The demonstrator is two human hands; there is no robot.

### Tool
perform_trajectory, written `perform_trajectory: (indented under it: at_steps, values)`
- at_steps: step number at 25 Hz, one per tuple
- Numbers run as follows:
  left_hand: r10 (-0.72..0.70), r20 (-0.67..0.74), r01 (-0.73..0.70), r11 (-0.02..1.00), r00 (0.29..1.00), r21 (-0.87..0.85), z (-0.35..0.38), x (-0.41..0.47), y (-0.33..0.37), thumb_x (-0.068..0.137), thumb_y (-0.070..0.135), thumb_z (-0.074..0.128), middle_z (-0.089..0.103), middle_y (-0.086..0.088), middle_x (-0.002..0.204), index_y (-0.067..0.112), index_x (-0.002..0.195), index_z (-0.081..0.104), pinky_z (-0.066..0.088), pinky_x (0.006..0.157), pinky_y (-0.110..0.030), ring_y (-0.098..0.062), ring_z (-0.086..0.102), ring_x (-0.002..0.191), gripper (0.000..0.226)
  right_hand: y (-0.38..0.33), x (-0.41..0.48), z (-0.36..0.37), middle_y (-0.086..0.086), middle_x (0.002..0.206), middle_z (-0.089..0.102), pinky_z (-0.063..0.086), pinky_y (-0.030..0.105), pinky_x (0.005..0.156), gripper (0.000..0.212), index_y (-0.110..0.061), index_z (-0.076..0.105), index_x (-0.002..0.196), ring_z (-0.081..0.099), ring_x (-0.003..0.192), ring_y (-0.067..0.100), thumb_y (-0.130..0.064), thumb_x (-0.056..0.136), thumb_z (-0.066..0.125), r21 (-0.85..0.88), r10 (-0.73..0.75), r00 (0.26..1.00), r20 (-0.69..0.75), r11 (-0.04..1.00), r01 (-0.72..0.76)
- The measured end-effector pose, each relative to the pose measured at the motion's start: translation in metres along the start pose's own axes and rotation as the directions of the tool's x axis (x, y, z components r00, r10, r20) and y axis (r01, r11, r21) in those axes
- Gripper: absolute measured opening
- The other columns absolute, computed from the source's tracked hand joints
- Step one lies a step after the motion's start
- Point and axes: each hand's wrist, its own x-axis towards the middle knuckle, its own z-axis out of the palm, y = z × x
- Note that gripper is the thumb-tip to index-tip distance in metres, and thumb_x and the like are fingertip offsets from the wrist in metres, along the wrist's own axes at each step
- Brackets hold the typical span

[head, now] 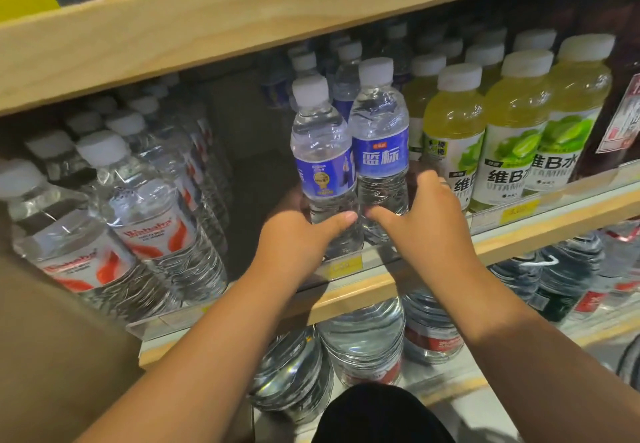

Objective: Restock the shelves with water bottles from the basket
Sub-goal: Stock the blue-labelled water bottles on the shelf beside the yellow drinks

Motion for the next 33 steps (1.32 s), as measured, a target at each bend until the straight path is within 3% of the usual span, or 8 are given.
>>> perform_trajectory:
  at_steps: [4,9,13,15,19,21,24,33]
  values:
    - [-0.078,0.027,0.069,0.967,0.997,0.244,0.000,-0.001,0.006,0.077,0.054,0.070,0.065,0.004,0.086,0.032,0.088,0.049,0.051,0.076,-0.033,-0.018,0.062,0.083,0.034,0.003,-0.004,0.000,0.010,0.112,0.048,0.033,0.026,0.068,0.055,-0.009,0.044,0.104,0.053,0.094,0.025,-0.041,0.075,0.078,-0.133,-0.041,0.999,-0.024,0.990,0.038]
    - [-0.113,0.023,0.104,0.964,0.993,0.246,0.004,0.012,0.009,0.078,0.050,0.072,0.054,0.012,0.072,0.029,0.077,0.047,0.040,0.059,-0.024,-0.008,0.053,0.067,0.033,0.005,0.005,0.004,0.005,0.088,0.059,0.036,0.030,0.063,0.046,-0.014,0.036,0.090,0.059,0.083,0.027,-0.040,0.080,0.073,-0.197,-0.031,0.999,0.028,0.980,0.036]
    - [-0.056,-0.033,0.062,0.972,0.998,0.226,0.011,0.034,-0.001,0.068,0.046,0.081,0.068,0.008,0.105,0.028,0.110,0.059,0.050,0.080,-0.030,-0.017,0.065,0.093,0.051,0.002,0.017,0.009,0.003,0.070,0.050,0.034,0.030,0.059,0.038,-0.010,0.040,0.077,0.056,0.073,0.030,-0.033,0.084,0.068,-0.314,0.022,0.997,0.068,0.949,0.001]
    - [-0.045,-0.040,0.053,0.973,0.998,0.226,0.013,0.042,-0.003,0.067,0.044,0.082,0.067,0.005,0.113,0.025,0.116,0.057,0.051,0.087,-0.035,-0.019,0.065,0.100,0.058,0.003,0.022,0.013,0.000,0.062,0.039,0.035,0.030,0.059,0.031,-0.007,0.046,0.087,0.057,0.073,0.031,-0.030,0.085,0.067,-0.321,0.030,0.996,0.087,0.947,0.000]
    - [-0.001,-0.045,0.015,0.949,0.999,0.316,0.012,0.051,-0.001,0.074,0.045,0.077,0.058,-0.002,0.124,0.022,0.122,0.056,0.043,0.087,-0.029,-0.022,0.055,0.114,0.056,0.003,0.035,0.020,0.010,0.092,0.060,0.044,0.036,0.069,0.057,-0.013,0.032,0.129,0.061,0.098,0.038,-0.029,0.085,0.066,-0.294,0.033,0.994,0.107,0.956,0.000]
    - [0.000,-0.024,0.006,0.964,1.000,0.267,0.012,0.055,-0.004,0.076,0.044,0.076,0.061,0.003,0.118,0.023,0.120,0.059,0.037,0.079,-0.024,-0.017,0.057,0.103,0.052,0.001,0.043,0.023,0.015,0.112,0.061,0.048,0.038,0.078,0.061,-0.013,0.031,0.132,0.060,0.107,0.038,-0.028,0.084,0.067,-0.301,0.068,0.990,0.125,0.953,-0.028]
    - [0.013,-0.012,-0.011,0.982,1.000,0.188,0.014,0.061,-0.009,0.076,0.041,0.077,0.062,0.015,0.103,0.024,0.116,0.061,0.038,0.078,-0.022,-0.008,0.056,0.089,0.046,0.000,0.053,0.029,0.016,0.113,0.062,0.045,0.034,0.075,0.060,-0.009,0.032,0.131,0.061,0.106,0.037,-0.025,0.085,0.067,-0.333,0.109,0.984,0.142,0.941,-0.056]
    - [0.064,-0.042,-0.058,0.988,0.997,0.142,0.020,0.076,-0.018,0.074,0.039,0.079,0.071,0.011,0.107,0.025,0.110,0.065,0.051,0.088,-0.032,-0.011,0.066,0.095,0.042,-0.002,0.062,0.034,0.016,0.118,0.061,0.035,0.031,0.072,0.059,-0.010,0.031,0.131,0.061,0.109,0.035,-0.021,0.085,0.066,-0.376,0.139,0.980,0.143,0.923,-0.076]
